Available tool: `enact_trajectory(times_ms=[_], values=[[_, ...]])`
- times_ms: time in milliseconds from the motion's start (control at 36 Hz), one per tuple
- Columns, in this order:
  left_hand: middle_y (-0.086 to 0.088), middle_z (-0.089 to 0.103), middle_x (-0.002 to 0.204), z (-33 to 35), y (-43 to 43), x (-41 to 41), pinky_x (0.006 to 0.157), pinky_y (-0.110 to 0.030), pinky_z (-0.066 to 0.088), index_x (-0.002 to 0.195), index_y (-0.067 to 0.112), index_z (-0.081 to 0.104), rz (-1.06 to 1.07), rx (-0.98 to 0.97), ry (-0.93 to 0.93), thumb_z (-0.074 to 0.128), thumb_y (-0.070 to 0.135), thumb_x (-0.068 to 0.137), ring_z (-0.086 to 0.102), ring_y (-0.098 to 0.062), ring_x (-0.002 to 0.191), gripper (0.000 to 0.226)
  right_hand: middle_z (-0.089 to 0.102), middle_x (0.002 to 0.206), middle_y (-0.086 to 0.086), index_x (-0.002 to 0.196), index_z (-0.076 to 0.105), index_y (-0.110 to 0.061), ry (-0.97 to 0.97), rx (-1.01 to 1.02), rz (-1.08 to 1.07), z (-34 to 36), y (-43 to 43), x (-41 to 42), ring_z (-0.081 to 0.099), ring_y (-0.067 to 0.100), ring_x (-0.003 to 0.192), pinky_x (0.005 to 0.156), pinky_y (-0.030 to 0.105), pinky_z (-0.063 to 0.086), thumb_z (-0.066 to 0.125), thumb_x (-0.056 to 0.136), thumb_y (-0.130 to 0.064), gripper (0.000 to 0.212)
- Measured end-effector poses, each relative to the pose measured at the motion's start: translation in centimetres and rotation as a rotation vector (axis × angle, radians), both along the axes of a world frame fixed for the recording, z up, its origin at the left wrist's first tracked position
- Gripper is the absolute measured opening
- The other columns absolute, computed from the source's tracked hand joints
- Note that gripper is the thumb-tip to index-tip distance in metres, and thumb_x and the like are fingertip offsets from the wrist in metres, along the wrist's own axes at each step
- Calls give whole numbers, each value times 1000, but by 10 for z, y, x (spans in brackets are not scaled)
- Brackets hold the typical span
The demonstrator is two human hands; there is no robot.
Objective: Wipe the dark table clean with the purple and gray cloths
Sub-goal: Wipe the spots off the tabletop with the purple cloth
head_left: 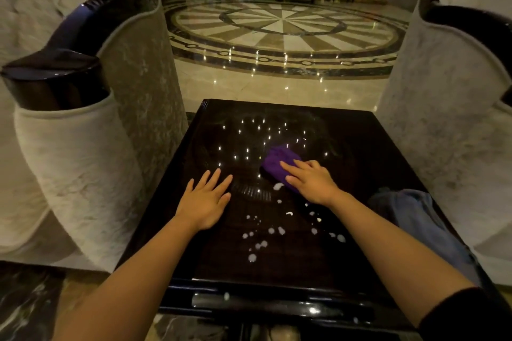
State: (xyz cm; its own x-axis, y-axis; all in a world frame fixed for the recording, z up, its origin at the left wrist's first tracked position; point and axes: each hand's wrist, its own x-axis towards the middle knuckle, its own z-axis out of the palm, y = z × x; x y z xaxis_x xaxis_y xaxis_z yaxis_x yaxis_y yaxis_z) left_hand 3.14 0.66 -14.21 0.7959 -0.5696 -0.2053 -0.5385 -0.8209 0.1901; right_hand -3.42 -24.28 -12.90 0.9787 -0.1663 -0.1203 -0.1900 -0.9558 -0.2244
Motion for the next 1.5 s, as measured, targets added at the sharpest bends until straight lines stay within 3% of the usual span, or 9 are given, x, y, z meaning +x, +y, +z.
enact_trajectory(times_ms=[333,667,1028,1194,1389,1500], values=[[-3,0,160,1,13,-28,119,-44,3,149,20,5,68,-21,-38,18,34,101,-4,-23,147,52,32,149,2,133,37,-35,-11,180,188,7,45,-33,22,20,136,110,41,17,41,95,-26,39],[-5,2,160,0,12,-32,119,-44,3,149,18,6,74,-29,-68,18,32,101,-1,-24,147,52,47,139,4,123,52,-29,-66,296,330,6,75,-51,35,18,129,107,35,24,52,90,-16,36],[-5,-1,160,1,14,-33,119,-43,1,149,18,3,52,-12,-63,23,27,99,-4,-24,147,54,45,140,-3,124,50,-32,5,314,448,11,82,-71,28,14,131,110,39,15,52,89,-16,39],[-3,1,160,0,14,-31,119,-43,2,149,20,6,59,-37,-62,17,34,101,-3,-23,147,52,52,133,-4,120,55,-29,37,373,487,13,73,-86,24,-1,121,108,36,14,54,88,-12,36],[-4,1,160,0,14,-33,119,-44,2,149,19,6,60,-38,-63,17,34,101,-2,-23,147,52,53,131,-5,117,57,-28,41,376,463,14,63,-117,26,-2,119,107,31,15,56,87,-12,34],[-4,2,160,-1,14,-33,119,-43,3,149,19,6,66,-28,-76,16,34,101,-1,-23,147,52,52,133,-2,118,57,-28,37,320,448,17,60,-140,32,8,122,104,30,22,56,87,-12,35]])
